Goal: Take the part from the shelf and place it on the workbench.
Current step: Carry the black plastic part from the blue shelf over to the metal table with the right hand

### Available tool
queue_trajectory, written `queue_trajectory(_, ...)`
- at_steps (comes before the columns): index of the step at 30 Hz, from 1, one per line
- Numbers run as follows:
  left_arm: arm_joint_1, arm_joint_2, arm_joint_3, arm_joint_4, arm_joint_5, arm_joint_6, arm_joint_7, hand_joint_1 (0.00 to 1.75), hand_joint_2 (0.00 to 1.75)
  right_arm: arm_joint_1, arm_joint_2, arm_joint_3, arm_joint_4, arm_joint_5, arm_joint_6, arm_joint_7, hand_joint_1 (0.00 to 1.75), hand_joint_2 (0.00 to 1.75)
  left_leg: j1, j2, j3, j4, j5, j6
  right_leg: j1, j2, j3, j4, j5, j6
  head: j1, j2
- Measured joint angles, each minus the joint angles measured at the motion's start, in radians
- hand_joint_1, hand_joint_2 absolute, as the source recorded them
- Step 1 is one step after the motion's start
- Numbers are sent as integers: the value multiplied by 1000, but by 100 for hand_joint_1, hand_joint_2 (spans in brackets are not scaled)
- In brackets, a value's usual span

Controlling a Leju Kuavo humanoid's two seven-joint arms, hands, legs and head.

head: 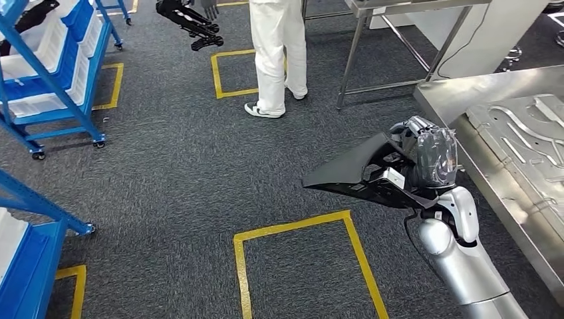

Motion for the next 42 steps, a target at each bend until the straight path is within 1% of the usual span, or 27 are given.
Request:
queue_trajectory(2, -3, 7, 0, 1, 1, 4, 9, 0, 175, -7, -1, 0, 0, -4, 3, 0, 175, 175, -1, -28, 16, -43, 5, 6, -3, 23, -12, 7, 2, 14, 0, 0)
queue_trajectory(4, -9, 11, 0, 1, 2, 9, 18, 0, 175, -10, -5, -2, -1, -11, 4, -1, 175, 175, -3, -8, 20, -52, 10, 17, -10, 40, -18, 5, 7, 28, 0, 0)
queue_trajectory(6, -11, 14, 0, 1, 2, 13, 24, 0, 175, -14, -13, -8, -3, -18, 5, -3, 175, 175, -2, 19, 26, -63, 17, 31, -8, -2, -35, 37, -14, 37, 2, 0)
queue_trajectory(8, -8, 17, 0, 1, 2, 16, 30, 0, 175, -22, -17, -14, -5, -23, 5, -4, 175, 175, -4, 48, 30, -69, 19, 41, -5, -67, -83, 138, -69, 43, 5, 0)
queue_trajectory(10, -6, 20, 0, 1, 1, 15, 38, 0, 175, -23, -19, -15, -6, -27, 5, -4, 175, 175, -7, 75, 30, -68, 17, 43, -8, -88, -137, 246, -109, 49, 5, 0)
queue_trajectory(11, -5, 21, -1, 1, 0, 13, 43, 0, 175, -23, -22, -16, -7, -31, 6, -5, 175, 175, -8, 88, 31, -68, 15, 43, -10, -92, -146, 264, -107, 50, 5, 0)
queue_trajectory(12, -6, 22, -2, 1, -1, 11, 46, 0, 175, -23, -25, -18, -9, -34, 7, -5, 175, 175, -8, 100, 32, -68, 13, 42, -12, -96, -135, 244, -87, 50, 5, 0)
queue_trajectory(13, -6, 23, -3, 1, -2, 9, 49, 0, 175, -26, -29, -21, -13, -38, 8, -5, 175, 175, -9, 112, 35, -68, 10, 40, -12, -106, -104, 188, -55, 48, 5, 0)
queue_trajectory(15, -7, 24, -4, 1, -2, 7, 51, 0, 175, -35, -36, -29, -21, -42, 10, -5, 175, 175, -12, 132, 43, -67, 2, 32, -2, -153, -33, 57, -10, 38, 5, 0)
queue_trajectory(17, -8, 26, -5, 1, -3, 6, 54, 0, 175, -45, -40, -34, -27, -44, 12, -5, 175, 175, -17, 152, 49, -68, -5, 22, 11, -178, -5, 0, -2, 26, 5, 0)
queue_trajectory(19, -12, 26, -6, 1, -5, 6, 57, 0, 175, -52, -46, -38, -32, -46, 14, -4, 175, 175, -18, 169, 55, -70, -11, 12, 13, -154, -5, -5, -1, 15, 4, 0)
queue_trajectory(20, -13, 27, -8, 1, -6, 5, 59, 0, 175, -57, -50, -41, -35, -47, 15, -5, 175, 175, -15, 160, 56, -65, -18, 7, 11, -142, -2, -9, 1, 10, 4, 0)
queue_trajectory(21, -13, 27, -11, 1, -6, 5, 60, 0, 175, -64, -54, -44, -38, -49, 17, -5, 175, 175, -13, 138, 49, -45, -34, 3, 8, -130, 0, -13, 3, 3, 4, 0)
queue_trajectory(23, -10, 29, -15, 1, -8, 4, 64, 0, 175, -81, -57, -47, -44, -53, 20, -5, 175, 175, -7, 80, 3, 57, -88, -2, 5, -107, 4, -17, 5, -8, 3, 0)
queue_trajectory(25, -8, 30, -18, 1, -12, 4, 66, 0, 175, -90, -58, -48, -46, -56, 24, -4, 175, 175, -6, 58, -66, 185, -135, -6, 6, -81, 5, -16, 4, -13, 3, 0)
queue_trajectory(26, -8, 31, -20, 1, -13, 4, 67, 0, 175, -90, -59, -50, -47, -56, 25, -4, 175, 175, -7, 56, -87, 214, -132, -7, 7, -66, 5, -15, 3, -14, 3, 0)
queue_trajectory(27, -8, 32, -20, 1, -15, 4, 68, 0, 175, -90, -60, -52, -49, -57, 25, -4, 175, 175, -6, 54, -92, 208, -110, -7, 7, -51, 5, -13, 2, -13, 3, 0)
queue_trajectory(28, -8, 33, -21, 1, -16, 4, 69, 0, 175, -91, -61, -54, -51, -57, 26, -3, 175, 175, -6, 50, -79, 164, -73, -5, 7, -36, 6, -10, 1, -12, 3, 0)
queue_trajectory(30, -7, 36, -22, 1, -16, 4, 69, 0, 175, -96, -64, -59, -56, -58, 26, -3, 175, 175, -4, 13, -29, 34, -2, 0, 6, -8, 4, -1, -4, -5, 3, 0)
queue_trajectory(32, -7, 38, -22, 1, -17, 4, 71, 0, 175, -103, -68, -62, -59, -58, 28, -3, 175, 175, -3, -19, 1, -36, 18, 7, 2, 16, -4, 7, -6, 7, 3, 0)
queue_trajectory(34, -11, 41, -23, 1, -19, 4, 73, 0, 175, -108, -75, -65, -61, -58, 33, -1, 175, 175, -6, -8, 7, -46, 17, 16, -3, 39, -11, 4, 0, 22, 3, 0)
queue_trajectory(35, -14, 42, -24, 1, -19, 4, 73, 0, 175, -110, -81, -67, -62, -57, 35, 0, 175, 175, -7, 4, 11, -53, 21, 24, -4, 39, -13, 5, -1, 27, 4, 0)
queue_trajectory(37, -14, 43, -27, 1, -20, 3, 74, 0, 175, -118, -90, -71, -64, -56, 38, 1, 175, 175, -6, 30, 20, -71, 30, 38, -2, -7, -34, 48, -28, 36, 6, 0)
queue_trajectory(39, -10, 43, -29, 1, -20, 3, 76, 0, 175, -130, -94, -73, -64, -55, 43, 3, 175, 175, -9, 57, 25, -78, 31, 45, -2, -69, -91, 163, -86, 42, 9, 0)
queue_trajectory(40, -9, 44, -29, 1, -20, 4, 78, 0, 175, -134, -94, -73, -64, -55, 46, 6, 175, 175, -10, 70, 25, -78, 31, 46, -4, -82, -121, 221, -108, 45, 8, 0)
queue_trajectory(41, -9, 44, -30, 1, -21, 4, 79, 0, 175, -135, -94, -73, -64, -54, 50, 8, 175, 175, -10, 83, 25, -78, 29, 46, -7, -89, -140, 256, -114, 48, 9, 0)
queue_trajectory(42, -10, 45, -31, 1, -22, 4, 80, 0, 175, -138, -94, -73, -64, -53, 54, 10, 175, 175, -10, 96, 26, -77, 27, 45, -10, -94, -142, 256, -102, 50, 9, 0)
